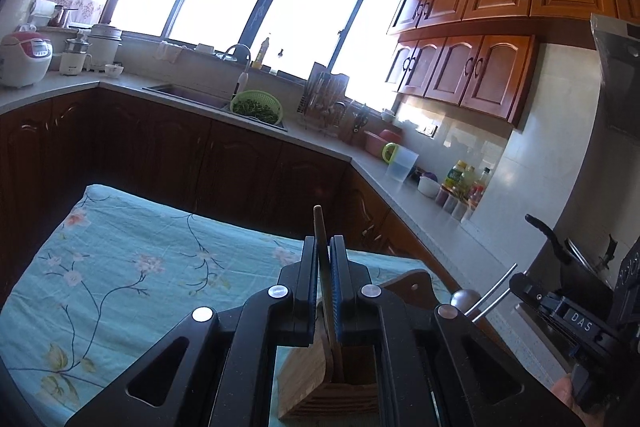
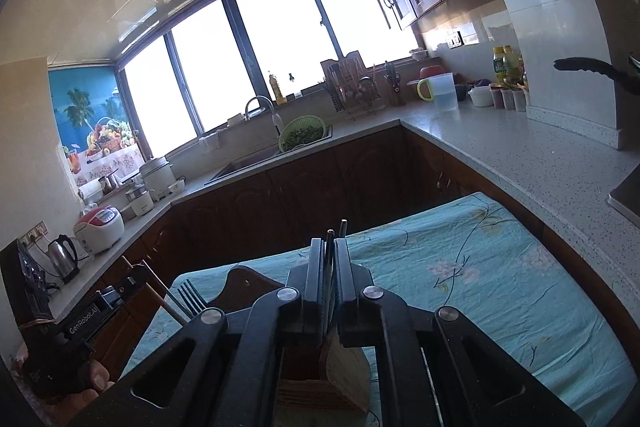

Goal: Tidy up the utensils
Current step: 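Lift both chopsticks, insert them into the wooden holder and open both tools, then move both open tools back down to the chopsticks beside the holder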

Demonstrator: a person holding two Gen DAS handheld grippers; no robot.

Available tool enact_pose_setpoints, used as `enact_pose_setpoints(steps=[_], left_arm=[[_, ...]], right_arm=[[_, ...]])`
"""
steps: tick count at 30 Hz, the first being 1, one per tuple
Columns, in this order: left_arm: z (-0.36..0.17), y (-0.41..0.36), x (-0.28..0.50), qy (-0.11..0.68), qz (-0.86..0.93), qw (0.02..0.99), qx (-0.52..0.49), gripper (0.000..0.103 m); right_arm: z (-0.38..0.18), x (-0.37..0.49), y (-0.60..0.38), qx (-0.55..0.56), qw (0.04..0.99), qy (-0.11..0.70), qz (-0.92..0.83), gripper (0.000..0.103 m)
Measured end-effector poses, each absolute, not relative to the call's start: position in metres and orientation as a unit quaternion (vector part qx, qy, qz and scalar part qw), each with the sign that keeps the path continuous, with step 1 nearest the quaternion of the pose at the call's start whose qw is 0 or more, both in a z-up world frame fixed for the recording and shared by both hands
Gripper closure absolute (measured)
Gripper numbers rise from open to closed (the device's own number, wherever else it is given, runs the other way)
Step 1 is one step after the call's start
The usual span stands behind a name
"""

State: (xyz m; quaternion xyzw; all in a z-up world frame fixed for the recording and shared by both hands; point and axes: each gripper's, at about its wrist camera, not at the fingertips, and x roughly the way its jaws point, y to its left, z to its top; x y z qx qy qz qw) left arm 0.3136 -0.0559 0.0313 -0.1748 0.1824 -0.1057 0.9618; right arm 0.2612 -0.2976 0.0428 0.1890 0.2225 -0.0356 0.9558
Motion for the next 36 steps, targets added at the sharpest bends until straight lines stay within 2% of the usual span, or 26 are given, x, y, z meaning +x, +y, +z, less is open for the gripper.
enact_pose_setpoints(steps=[11, 14, 15, 16, 17, 18, 19, 21, 23, 24, 36], left_arm=[[0.046, -0.035, 0.313, 0.189, -0.106, 0.962, -0.166, 0.098], [0.047, -0.036, 0.311, 0.198, -0.106, 0.96, -0.166, 0.097], [0.049, -0.035, 0.311, 0.201, -0.105, 0.96, -0.166, 0.091], [0.051, -0.033, 0.309, 0.2, -0.106, 0.959, -0.168, 0.081], [0.054, -0.031, 0.305, 0.197, -0.104, 0.96, -0.171, 0.077], [0.056, -0.029, 0.301, 0.193, -0.101, 0.96, -0.173, 0.065], [0.058, -0.026, 0.297, 0.191, -0.098, 0.961, -0.175, 0.049], [0.06, -0.02, 0.286, 0.187, -0.087, 0.962, -0.178, 0.032], [0.058, -0.016, 0.273, 0.186, -0.085, 0.963, -0.176, 0.028], [0.057, -0.015, 0.266, 0.192, -0.081, 0.962, -0.174, 0.023], [0.04, 0.005, 0.191, 0.261, -0.065, 0.947, -0.175, 0.023]], right_arm=[[0.046, 0.264, -0.3, 0.19, 0.953, 0.231, -0.034, 0.097], [0.046, 0.264, -0.303, 0.2, 0.95, 0.237, -0.031, 0.091], [0.045, 0.264, -0.305, 0.205, 0.949, 0.238, -0.031, 0.088], [0.046, 0.262, -0.307, 0.21, 0.948, 0.236, -0.028, 0.072], [0.047, 0.259, -0.31, 0.216, 0.948, 0.232, -0.025, 0.047], [0.049, 0.255, -0.311, 0.222, 0.949, 0.223, -0.021, 0.035], [0.051, 0.249, -0.313, 0.227, 0.95, 0.213, -0.02, 0.022], [0.057, 0.239, -0.314, 0.227, 0.952, 0.202, -0.023, 0.018], [0.06, 0.228, -0.315, 0.226, 0.953, 0.2, -0.026, 0.005], [0.061, 0.221, -0.316, 0.227, 0.953, 0.198, -0.026, 0.003], [0.035, 0.146, -0.312, 0.226, 0.944, 0.238, -0.042, 0.003]])
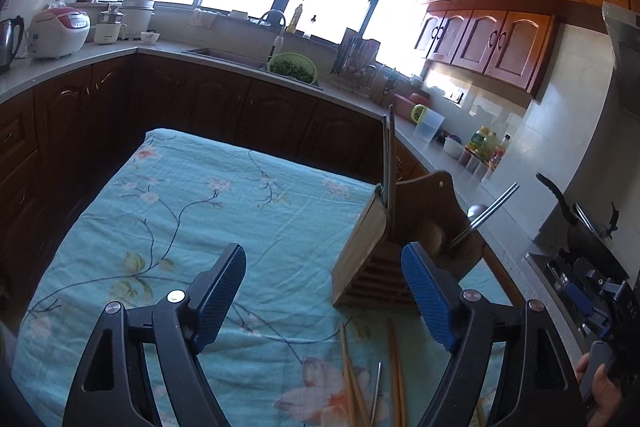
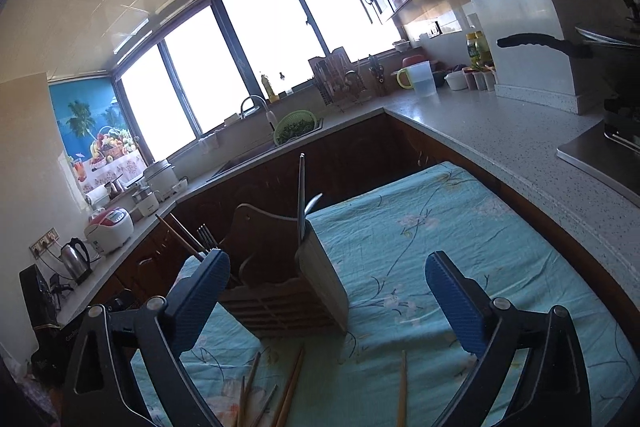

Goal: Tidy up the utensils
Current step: 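Move both open tools back down to the chopsticks beside the holder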

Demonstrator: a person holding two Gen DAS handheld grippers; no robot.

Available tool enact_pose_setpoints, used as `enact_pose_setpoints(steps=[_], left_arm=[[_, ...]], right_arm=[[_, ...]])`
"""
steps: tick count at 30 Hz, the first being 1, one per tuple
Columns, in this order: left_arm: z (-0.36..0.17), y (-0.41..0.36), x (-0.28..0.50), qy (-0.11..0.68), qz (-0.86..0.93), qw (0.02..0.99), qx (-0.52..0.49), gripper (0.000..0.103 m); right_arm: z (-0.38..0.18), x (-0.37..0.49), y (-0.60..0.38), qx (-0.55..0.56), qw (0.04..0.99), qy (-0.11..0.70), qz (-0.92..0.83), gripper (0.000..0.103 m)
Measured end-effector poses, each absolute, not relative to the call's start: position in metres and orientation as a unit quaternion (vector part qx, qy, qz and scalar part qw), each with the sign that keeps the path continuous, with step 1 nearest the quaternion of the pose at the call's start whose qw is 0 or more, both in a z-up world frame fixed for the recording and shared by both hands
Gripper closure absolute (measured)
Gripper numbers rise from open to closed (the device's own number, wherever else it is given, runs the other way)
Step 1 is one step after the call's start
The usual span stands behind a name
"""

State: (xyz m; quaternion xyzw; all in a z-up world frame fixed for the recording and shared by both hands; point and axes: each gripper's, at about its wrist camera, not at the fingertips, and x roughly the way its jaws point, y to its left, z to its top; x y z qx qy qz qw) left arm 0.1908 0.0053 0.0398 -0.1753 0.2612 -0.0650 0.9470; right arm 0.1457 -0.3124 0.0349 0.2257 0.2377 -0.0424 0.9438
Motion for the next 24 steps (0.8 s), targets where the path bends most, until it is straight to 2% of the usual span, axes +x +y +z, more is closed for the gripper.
enact_pose_setpoints(steps=[12, 24], left_arm=[[0.016, 0.009, 0.149, 0.336, -0.055, 0.921, -0.188, 0.023], [-0.007, -0.011, 0.154, 0.382, -0.069, 0.904, -0.179, 0.023]], right_arm=[[-0.021, 0.094, -0.306, 0.24, 0.92, 0.305, -0.061, 0.003], [-0.052, 0.089, -0.294, 0.212, 0.91, 0.351, -0.059, 0.004]])
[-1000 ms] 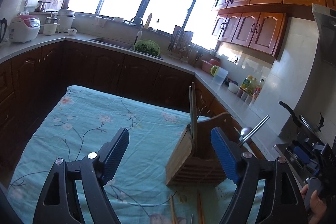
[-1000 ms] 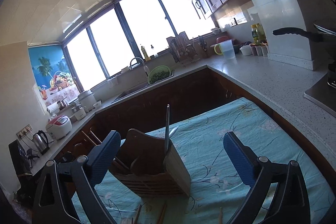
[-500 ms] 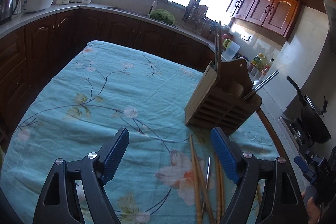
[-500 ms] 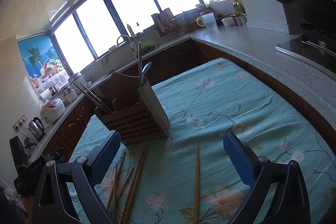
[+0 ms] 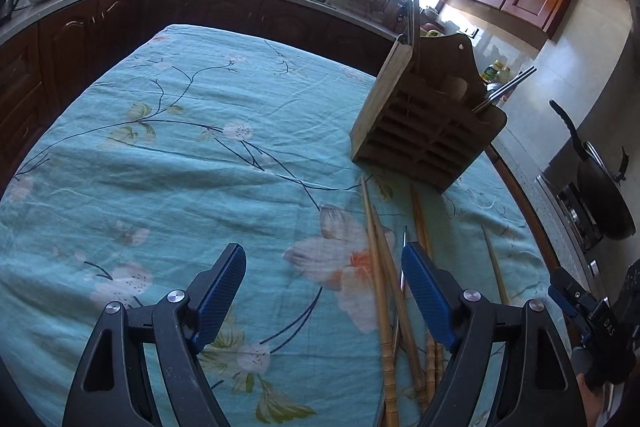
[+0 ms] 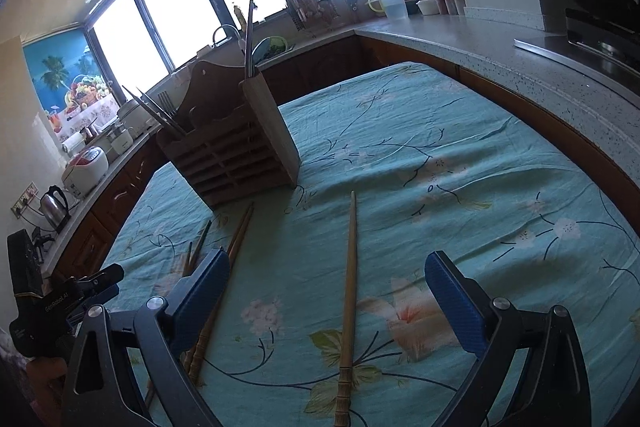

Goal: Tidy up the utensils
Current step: 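Move both open tools back down to the chopsticks beside the holder, then grasp a wooden chopstick with the left tool while the right tool grasps another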

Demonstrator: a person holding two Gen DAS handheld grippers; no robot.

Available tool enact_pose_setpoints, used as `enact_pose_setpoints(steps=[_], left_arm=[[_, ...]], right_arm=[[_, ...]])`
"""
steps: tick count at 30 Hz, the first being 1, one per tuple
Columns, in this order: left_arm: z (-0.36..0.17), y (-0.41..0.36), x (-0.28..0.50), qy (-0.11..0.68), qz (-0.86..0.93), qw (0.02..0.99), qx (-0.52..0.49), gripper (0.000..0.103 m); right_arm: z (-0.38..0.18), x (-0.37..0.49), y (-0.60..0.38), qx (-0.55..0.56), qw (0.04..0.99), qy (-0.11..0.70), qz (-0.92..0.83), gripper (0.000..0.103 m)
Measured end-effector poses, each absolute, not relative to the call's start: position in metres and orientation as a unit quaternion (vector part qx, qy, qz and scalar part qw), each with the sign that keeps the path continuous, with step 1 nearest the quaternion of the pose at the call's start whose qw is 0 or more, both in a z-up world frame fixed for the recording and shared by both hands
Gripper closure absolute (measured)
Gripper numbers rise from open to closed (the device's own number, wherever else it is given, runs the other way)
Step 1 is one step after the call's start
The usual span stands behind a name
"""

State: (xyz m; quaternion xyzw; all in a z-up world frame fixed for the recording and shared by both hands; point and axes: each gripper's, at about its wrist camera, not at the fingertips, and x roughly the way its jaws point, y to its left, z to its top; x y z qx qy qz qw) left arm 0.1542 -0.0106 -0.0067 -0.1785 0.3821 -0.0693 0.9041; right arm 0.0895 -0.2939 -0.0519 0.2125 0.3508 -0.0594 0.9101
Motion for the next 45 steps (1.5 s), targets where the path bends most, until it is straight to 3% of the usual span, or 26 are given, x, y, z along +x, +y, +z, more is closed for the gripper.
enact_pose_setpoints(steps=[12, 18, 24, 29, 33, 39, 40, 45], left_arm=[[-0.014, -0.04, 0.177, 0.401, -0.086, 0.901, -0.144, 0.026], [-0.017, -0.058, 0.201, 0.425, -0.1, 0.892, -0.116, 0.041], [-0.028, -0.076, 0.232, 0.45, -0.108, 0.882, -0.087, 0.052], [-0.036, -0.088, 0.254, 0.469, -0.114, 0.873, -0.071, 0.069], [-0.044, -0.095, 0.265, 0.481, -0.123, 0.866, -0.062, 0.092], [-0.046, -0.089, 0.266, 0.474, -0.139, 0.865, -0.085, 0.097], [-0.045, -0.088, 0.265, 0.472, -0.14, 0.866, -0.088, 0.098], [-0.034, -0.079, 0.255, 0.455, -0.149, 0.872, -0.1, 0.099]], right_arm=[[-0.059, 0.096, -0.3, 0.209, 0.906, 0.362, -0.062, 0.007], [-0.059, 0.11, -0.302, 0.195, 0.905, 0.372, -0.067, 0.019], [-0.066, 0.137, -0.305, 0.165, 0.9, 0.397, -0.07, 0.034], [-0.077, 0.162, -0.307, 0.138, 0.893, 0.423, -0.073, 0.052], [-0.088, 0.179, -0.306, 0.118, 0.883, 0.448, -0.077, 0.06], [-0.103, 0.193, -0.302, 0.082, 0.873, 0.474, -0.086, 0.086], [-0.102, 0.194, -0.302, 0.083, 0.873, 0.474, -0.083, 0.096], [-0.093, 0.183, -0.303, 0.108, 0.877, 0.463, -0.072, 0.097]])
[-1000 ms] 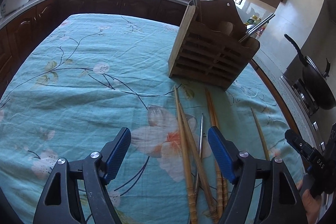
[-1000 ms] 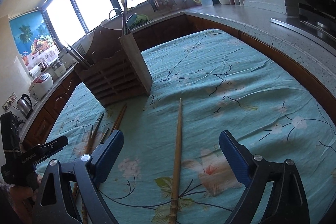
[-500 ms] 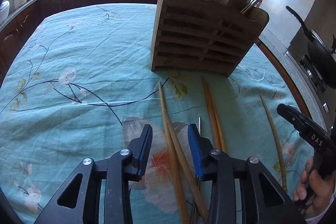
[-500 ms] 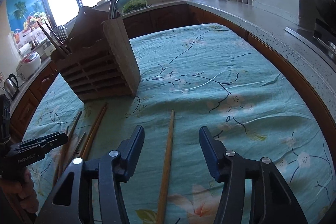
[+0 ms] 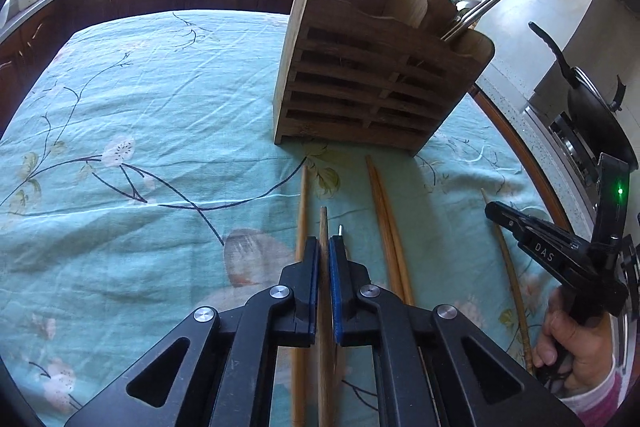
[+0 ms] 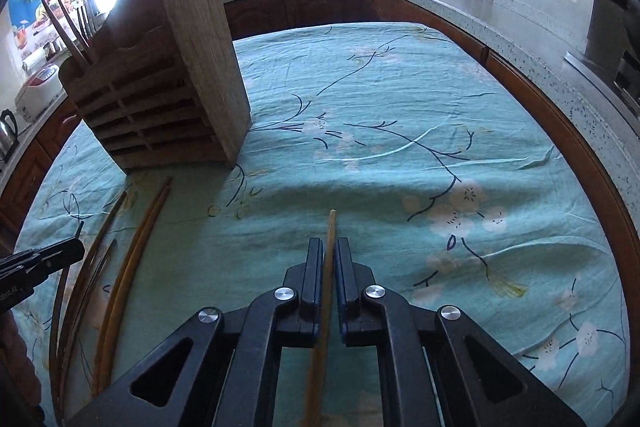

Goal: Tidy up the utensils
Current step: 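Grasp a wooden chopstick with the left tool while the right tool grasps another, then lift both wooden chopsticks, insert them into the holder and open both tools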

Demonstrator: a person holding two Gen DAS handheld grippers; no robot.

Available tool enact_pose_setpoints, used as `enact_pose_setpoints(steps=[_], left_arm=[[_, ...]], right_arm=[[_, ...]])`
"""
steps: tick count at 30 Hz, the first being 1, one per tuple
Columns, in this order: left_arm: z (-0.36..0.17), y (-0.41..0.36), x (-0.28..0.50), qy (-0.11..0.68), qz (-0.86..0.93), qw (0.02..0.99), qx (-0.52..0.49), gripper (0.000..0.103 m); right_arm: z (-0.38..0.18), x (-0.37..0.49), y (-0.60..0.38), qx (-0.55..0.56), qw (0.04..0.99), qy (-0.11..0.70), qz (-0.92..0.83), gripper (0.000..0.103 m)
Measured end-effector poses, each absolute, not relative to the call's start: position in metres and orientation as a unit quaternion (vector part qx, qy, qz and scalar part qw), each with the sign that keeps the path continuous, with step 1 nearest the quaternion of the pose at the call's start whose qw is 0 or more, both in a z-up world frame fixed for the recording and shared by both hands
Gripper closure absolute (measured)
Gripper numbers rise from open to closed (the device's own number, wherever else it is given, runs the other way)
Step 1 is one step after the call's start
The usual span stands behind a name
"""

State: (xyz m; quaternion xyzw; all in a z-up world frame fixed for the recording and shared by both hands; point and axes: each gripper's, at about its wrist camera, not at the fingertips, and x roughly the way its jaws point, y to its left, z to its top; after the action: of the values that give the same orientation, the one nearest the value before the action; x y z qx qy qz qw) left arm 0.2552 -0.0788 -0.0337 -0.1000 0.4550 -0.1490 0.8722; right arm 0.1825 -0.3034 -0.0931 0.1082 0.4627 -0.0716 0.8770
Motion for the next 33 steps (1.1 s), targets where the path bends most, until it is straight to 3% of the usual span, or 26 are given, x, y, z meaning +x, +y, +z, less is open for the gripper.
enact_pose_setpoints(steps=[33], left_arm=[[0.07, -0.004, 0.154, 0.333, -0.175, 0.913, -0.159, 0.099]], right_arm=[[0.044, 0.11, -0.288, 0.171, 0.937, 0.303, -0.014, 0.098]])
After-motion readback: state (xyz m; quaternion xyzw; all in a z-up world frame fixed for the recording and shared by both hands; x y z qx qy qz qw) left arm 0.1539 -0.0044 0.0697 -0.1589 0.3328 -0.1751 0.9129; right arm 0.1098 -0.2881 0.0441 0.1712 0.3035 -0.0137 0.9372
